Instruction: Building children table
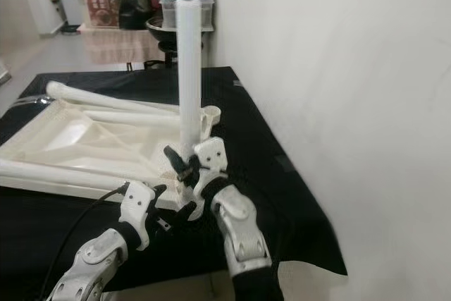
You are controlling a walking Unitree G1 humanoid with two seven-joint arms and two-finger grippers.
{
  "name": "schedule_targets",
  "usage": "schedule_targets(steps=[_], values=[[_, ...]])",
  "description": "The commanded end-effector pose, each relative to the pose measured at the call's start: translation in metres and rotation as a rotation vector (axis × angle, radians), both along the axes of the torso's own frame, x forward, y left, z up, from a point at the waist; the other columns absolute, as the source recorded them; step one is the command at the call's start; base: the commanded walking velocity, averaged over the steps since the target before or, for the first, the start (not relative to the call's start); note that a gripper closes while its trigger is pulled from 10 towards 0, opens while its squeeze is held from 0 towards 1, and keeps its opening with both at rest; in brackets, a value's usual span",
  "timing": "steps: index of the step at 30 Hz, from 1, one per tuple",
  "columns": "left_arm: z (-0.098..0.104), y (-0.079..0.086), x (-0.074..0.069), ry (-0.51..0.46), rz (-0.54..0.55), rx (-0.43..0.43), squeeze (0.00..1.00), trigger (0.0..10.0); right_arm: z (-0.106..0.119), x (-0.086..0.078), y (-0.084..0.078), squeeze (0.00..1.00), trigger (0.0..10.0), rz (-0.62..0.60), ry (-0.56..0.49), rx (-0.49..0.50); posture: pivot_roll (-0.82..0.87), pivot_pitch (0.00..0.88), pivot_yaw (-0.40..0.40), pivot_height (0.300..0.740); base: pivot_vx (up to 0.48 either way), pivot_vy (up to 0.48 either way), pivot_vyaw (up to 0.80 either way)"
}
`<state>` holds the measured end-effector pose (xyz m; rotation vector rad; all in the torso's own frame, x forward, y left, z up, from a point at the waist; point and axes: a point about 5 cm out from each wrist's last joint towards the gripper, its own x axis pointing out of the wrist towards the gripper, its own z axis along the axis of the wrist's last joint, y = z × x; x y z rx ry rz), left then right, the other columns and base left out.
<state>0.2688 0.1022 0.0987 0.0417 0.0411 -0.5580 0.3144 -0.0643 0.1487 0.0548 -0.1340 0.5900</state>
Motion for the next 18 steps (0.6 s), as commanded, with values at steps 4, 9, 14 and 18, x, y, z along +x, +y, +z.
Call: schedule_targets(steps=[4,9,14,18], values=[[-0.001,0.002,0.001,0.001,0.013,0.017,0.00,10.0,-0.029,-0.006,-0.001,0.00,10.0,0.000,0.129,-0.036,-0.03,0.000,-0.050,0.740,0.000,0.000,0.00],[-0.001,0.001,0.002,0.002,0.011,0.015,0.00,10.0,-0.020,-0.016,0.009,0.96,10.0,0.029,0.131,-0.014,-0.02,0.000,-0.050,0.740,0.000,0.000,0.00],[-0.001,-0.001,0.003,0.002,0.008,0.011,0.00,10.0,0.002,-0.011,0.016,1.00,10.0,0.247,0.097,0.069,-0.02,0.000,-0.048,0.740,0.000,0.000,0.00],[-0.001,-0.002,0.003,0.002,0.007,0.008,0.00,10.0,0.017,-0.004,0.008,0.00,10.0,0.515,0.022,-0.053,-0.02,0.000,-0.053,0.740,0.000,0.000,0.00]])
